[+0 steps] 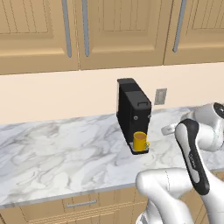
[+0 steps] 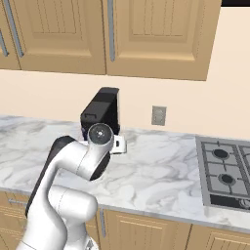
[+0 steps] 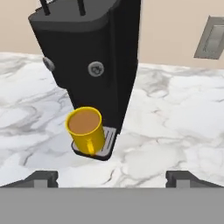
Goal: Pick up the brewed coffee from the coffee machine and place it next to the breakfast plate on the dining counter.
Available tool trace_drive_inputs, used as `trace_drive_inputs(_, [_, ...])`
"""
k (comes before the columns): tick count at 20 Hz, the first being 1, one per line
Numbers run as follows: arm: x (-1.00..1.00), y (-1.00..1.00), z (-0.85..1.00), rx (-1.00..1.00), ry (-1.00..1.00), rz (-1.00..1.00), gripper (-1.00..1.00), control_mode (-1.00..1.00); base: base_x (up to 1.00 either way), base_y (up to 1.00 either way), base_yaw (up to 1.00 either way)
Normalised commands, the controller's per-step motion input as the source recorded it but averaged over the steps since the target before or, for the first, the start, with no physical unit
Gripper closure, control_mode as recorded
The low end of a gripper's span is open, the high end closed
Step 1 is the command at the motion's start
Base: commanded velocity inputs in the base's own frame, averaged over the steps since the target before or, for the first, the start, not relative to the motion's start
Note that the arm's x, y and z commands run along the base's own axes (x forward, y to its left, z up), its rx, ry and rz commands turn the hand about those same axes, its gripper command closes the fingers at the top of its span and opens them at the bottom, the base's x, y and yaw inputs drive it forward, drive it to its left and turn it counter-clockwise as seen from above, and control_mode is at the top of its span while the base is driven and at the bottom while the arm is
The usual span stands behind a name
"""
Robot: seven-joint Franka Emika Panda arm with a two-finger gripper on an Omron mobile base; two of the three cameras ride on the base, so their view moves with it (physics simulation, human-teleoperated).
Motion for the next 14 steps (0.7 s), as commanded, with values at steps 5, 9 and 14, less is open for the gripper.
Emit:
trace_drive_inputs(5, [0.34,-0.29,-0.92,0.0,-0.06,0.24,-1.0,-1.0,0.0,0.0,0.0])
trace_drive_inputs(9, [0.38,0.0,-0.53,0.01,-0.17,0.29,-1.0,-1.0,0.0,0.0,0.0])
trace_drive_inputs(14, [0.29,0.0,-0.18,0.06,-0.32,0.32,-1.0,-1.0,0.0,0.0,0.0])
